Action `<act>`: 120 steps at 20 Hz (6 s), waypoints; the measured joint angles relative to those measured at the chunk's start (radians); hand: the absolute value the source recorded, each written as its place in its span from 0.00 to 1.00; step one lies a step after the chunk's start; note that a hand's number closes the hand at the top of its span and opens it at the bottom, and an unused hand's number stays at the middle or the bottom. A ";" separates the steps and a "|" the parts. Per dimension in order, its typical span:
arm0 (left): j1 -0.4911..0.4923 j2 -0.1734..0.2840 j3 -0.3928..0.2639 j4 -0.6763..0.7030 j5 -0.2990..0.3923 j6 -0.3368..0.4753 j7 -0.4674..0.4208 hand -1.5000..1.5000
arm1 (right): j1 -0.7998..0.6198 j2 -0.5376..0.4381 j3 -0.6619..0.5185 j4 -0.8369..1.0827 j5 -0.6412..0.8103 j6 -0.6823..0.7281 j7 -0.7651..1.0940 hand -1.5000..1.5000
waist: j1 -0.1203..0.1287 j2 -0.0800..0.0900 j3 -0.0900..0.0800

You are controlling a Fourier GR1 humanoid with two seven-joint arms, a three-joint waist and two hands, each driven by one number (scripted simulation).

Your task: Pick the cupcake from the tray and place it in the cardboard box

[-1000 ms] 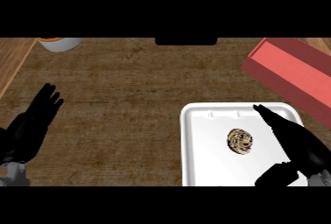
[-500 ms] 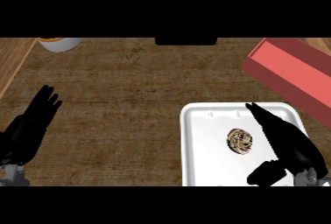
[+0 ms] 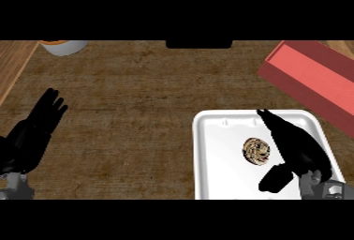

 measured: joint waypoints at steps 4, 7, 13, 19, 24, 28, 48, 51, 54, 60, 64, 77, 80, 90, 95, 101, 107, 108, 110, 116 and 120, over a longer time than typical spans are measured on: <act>0.035 -0.001 0.028 -0.027 -0.002 -0.028 0.001 0.50 | -0.011 0.020 -0.009 0.042 0.030 0.020 -0.006 0.00 | 0.002 0.000 0.000; 0.008 -0.019 0.033 -0.020 -0.021 -0.023 0.020 0.50 | -0.019 0.054 -0.004 0.072 0.069 0.018 -0.005 0.00 | 0.001 0.000 0.000; 0.027 -0.038 0.059 -0.025 -0.040 -0.063 0.016 0.50 | -0.017 0.099 -0.005 0.107 0.124 0.034 -0.010 0.00 | 0.001 0.000 0.000; 0.012 -0.070 0.069 -0.014 -0.065 -0.072 0.016 0.50 | -0.011 0.119 -0.019 0.163 0.161 0.038 -0.055 0.00 | 0.000 0.000 0.000; 0.005 -0.079 0.093 0.008 -0.073 -0.094 0.007 0.50 | 0.000 0.139 -0.024 0.226 0.202 0.021 -0.097 0.00 | 0.000 0.000 0.000; 0.015 -0.085 0.112 -0.006 -0.074 -0.110 0.019 0.50 | 0.004 0.146 -0.042 0.234 0.218 0.038 -0.112 0.00 | 0.000 0.000 0.000; -0.005 -0.117 0.139 -0.055 -0.099 -0.129 0.082 0.50 | -0.041 0.147 -0.075 0.366 0.339 -0.075 -0.352 1.00 | 0.001 0.000 0.000; -0.005 -0.124 0.133 -0.056 -0.109 -0.126 0.077 0.50 | -0.105 0.103 -0.081 0.435 0.326 -0.054 -0.457 1.00 | 0.006 0.001 0.000; -0.009 -0.132 0.122 -0.053 -0.117 -0.125 0.073 0.50 | -0.176 0.039 -0.082 0.519 0.310 -0.041 -0.610 1.00 | 0.013 0.004 0.001; -0.004 -0.138 0.126 -0.046 -0.124 -0.128 0.068 0.50 | -0.279 0.010 -0.091 0.650 0.359 -0.128 -0.768 1.00 | 0.009 0.003 0.001; 0.000 -0.138 0.135 -0.025 -0.127 -0.136 0.041 0.50 | -0.306 -0.019 -0.125 0.582 0.350 -0.125 -0.800 1.00 | 0.002 0.000 0.000; 0.025 -0.137 0.152 -0.052 -0.116 -0.142 0.052 0.50 | -0.368 -0.054 -0.334 0.131 0.250 -0.045 -0.635 1.00 | -0.009 -0.005 -0.001; 0.022 -0.144 0.146 -0.058 -0.123 -0.136 0.055 0.50 | -0.408 -0.069 -0.407 0.096 0.228 -0.018 -0.572 1.00 | -0.006 -0.004 -0.001; 0.010 -0.146 0.142 -0.066 -0.126 -0.139 0.073 0.50 | -0.531 -0.185 -0.538 0.303 0.247 -0.076 -0.599 1.00 | 0.006 0.001 0.000; 0.006 -0.137 0.152 -0.050 -0.121 -0.157 0.063 0.50 | -0.562 -0.237 -0.552 0.497 0.269 -0.158 -0.723 1.00 | 0.010 0.003 0.000; -0.012 -0.143 0.151 -0.020 -0.135 -0.156 0.046 0.50 | -0.607 -0.251 -0.553 0.726 0.296 -0.296 -0.863 1.00 | 0.011 0.004 0.000; -0.020 -0.138 0.158 -0.013 -0.123 -0.168 0.053 0.50 | -0.669 -0.251 -0.563 1.001 0.319 -0.419 -0.984 1.00 | 0.020 0.007 0.001; -0.029 -0.144 0.154 -0.001 -0.131 -0.162 0.046 0.50 | -0.664 -0.247 -0.564 1.037 0.320 -0.433 -1.004 1.00 | 0.019 0.007 0.000; -0.031 -0.148 0.149 -0.015 -0.132 -0.157 0.055 0.50 | -0.675 -0.254 -0.566 1.122 0.322 -0.427 -1.028 1.00 | 0.024 0.009 0.001; -0.030 -0.154 0.137 -0.025 -0.139 -0.156 0.062 0.50 | -0.706 -0.266 -0.584 1.336 0.339 -0.436 -1.023 0.00 | 0.029 0.011 0.001; -0.031 -0.166 0.129 -0.028 -0.154 -0.142 0.056 0.50 | -0.716 -0.279 -0.606 1.421 0.314 -0.437 -1.119 0.00 | 0.026 0.010 0.002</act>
